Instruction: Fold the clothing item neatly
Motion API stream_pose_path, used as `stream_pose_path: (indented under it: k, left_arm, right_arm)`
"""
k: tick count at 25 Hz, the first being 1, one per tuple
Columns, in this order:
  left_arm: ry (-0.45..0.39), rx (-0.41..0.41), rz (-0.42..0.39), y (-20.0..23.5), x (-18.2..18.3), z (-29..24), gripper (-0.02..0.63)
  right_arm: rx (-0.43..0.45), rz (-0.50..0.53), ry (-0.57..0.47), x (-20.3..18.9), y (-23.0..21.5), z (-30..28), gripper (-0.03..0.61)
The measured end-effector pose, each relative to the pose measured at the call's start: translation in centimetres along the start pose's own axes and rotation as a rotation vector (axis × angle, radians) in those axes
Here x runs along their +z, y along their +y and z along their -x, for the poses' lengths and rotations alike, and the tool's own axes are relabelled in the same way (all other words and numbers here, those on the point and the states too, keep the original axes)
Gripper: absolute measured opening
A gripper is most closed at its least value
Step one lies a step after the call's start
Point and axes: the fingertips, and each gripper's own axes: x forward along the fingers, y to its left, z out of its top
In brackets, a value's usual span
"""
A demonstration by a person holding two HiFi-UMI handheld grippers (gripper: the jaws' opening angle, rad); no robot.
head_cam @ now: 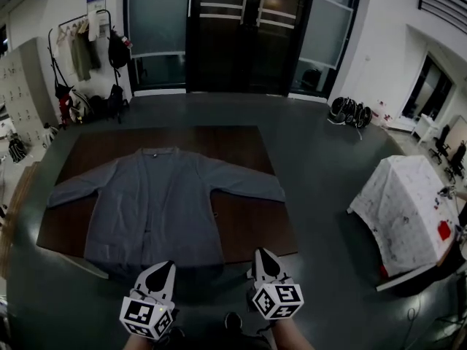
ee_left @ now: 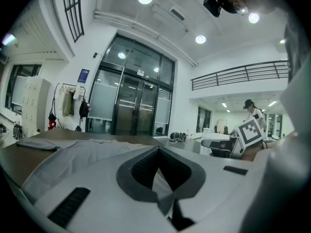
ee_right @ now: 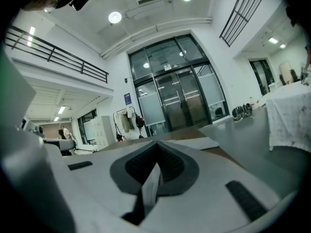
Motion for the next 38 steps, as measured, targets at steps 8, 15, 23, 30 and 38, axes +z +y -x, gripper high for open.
stream_pose_path:
  k: [8, 15, 23, 30, 38]
  left_arm:
    - [0.01, 0.029, -0.001, -5.3, 1.4, -6.5, 0.008]
    - [0.027, 0.046, 0.022, -6.3, 1.6, -8.6, 0.008]
    - [0.048, 0.023, 0.037, -1.6, 1.5, -12.3, 0.008]
    - [0.054, -0.054, 0.051, 2.7, 2.7, -17.1, 0.008]
    - [0.023, -0.13, 0.049, 5.6, 4.0, -21.0, 0.008]
  right_arm:
    - [0.061, -0.021, 0.015, 2.1, -6.9, -2.9, -0.011]
    - [0.094, -0.03, 0.071, 1.0, -8.5, -5.5, -0.011]
    - [0.112, -0.018, 0.113, 0.3, -5.6, -10.8, -0.011]
    - [-0.027, -0.003, 0.065, 2.7, -7.1, -15.6, -0.011]
    - [-0.199, 0.006, 0.071, 3.1, -9.6, -17.2, -0.011]
